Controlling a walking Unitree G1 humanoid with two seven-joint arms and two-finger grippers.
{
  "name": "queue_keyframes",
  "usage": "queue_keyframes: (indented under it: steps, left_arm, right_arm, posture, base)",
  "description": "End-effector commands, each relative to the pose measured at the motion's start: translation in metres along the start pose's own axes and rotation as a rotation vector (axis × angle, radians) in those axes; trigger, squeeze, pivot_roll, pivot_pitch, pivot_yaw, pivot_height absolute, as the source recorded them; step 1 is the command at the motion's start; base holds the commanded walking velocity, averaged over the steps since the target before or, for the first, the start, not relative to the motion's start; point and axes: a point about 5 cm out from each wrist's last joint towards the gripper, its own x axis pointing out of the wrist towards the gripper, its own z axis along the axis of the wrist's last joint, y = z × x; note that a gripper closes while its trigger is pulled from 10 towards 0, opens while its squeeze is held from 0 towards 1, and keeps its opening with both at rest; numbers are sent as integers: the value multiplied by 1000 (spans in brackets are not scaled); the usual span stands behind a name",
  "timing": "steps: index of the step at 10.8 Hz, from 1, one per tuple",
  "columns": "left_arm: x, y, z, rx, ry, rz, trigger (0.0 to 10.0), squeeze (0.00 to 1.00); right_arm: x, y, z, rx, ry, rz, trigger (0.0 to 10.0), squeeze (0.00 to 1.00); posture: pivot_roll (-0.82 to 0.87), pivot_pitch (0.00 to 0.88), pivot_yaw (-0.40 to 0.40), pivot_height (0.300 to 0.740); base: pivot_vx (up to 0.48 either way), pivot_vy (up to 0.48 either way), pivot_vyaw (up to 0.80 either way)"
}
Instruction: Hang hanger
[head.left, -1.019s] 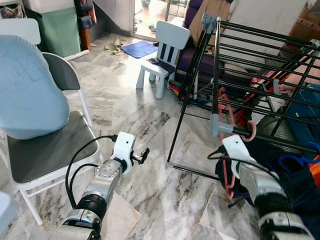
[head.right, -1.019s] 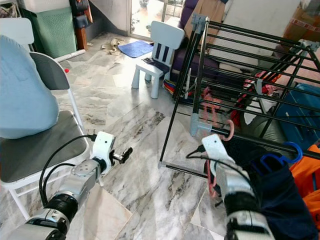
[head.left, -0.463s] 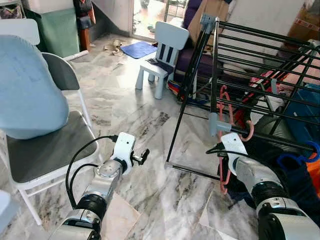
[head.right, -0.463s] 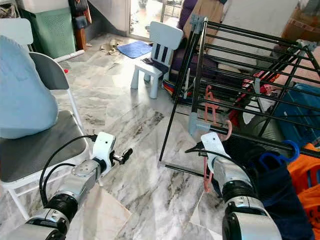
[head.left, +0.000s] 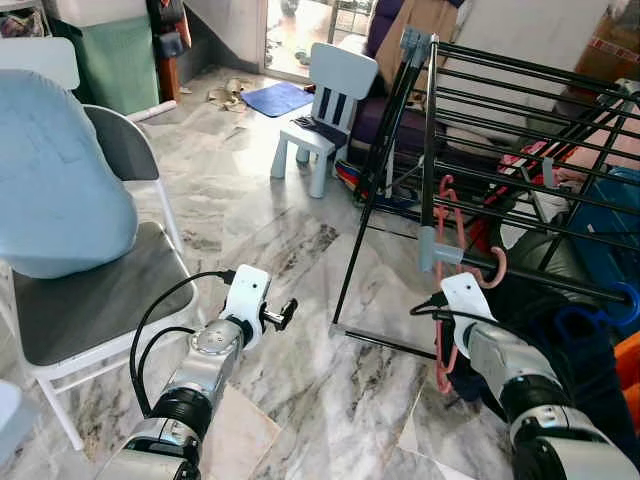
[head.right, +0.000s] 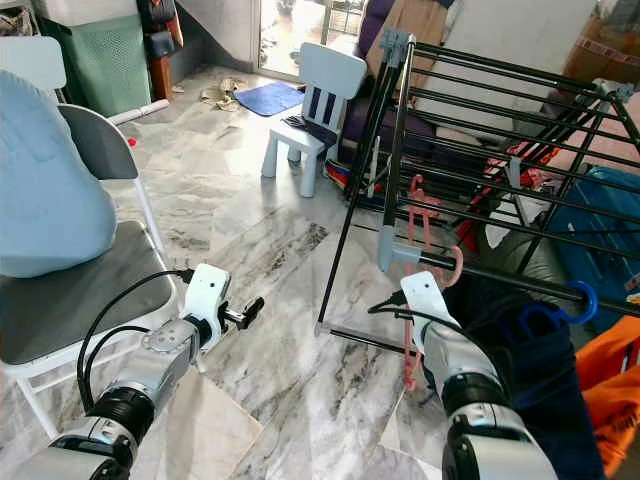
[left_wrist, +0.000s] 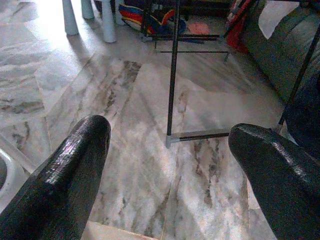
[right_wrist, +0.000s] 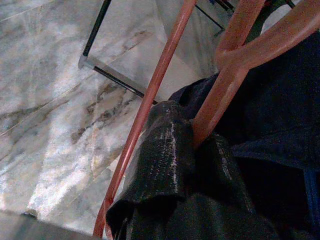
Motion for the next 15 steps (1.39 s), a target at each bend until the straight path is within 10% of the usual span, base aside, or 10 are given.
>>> queue_keyframes:
  steps: [1,5,6,15]
  left_arm:
    - [3,-4,6,17,-5,-22,10000,0]
    - [3,-4,6,25,0,-25,10000,0]
    - [4,-4,6,27,1,-24,10000,0]
    - [-2,-11,19,3,-135,-105,10000,0]
  right_arm:
    - [0,-3,-22,22,80,-5,10000,0]
    - [0,-1,-22,54,58,4,10000,59]
    - [-1,-1,-19,95,33,13,10000,1000]
    - [-65,-3,-35,-157,-265,-59,10000,1000]
  posture:
    - [87,0,-136,740]
    - [87,0,-131,740]
    - [88,0,-131,740]
    - [47,0,-107,740]
  base:
    - [0,0,0]
    - [0,0,0]
    - [0,0,0]
    - [0,0,0]
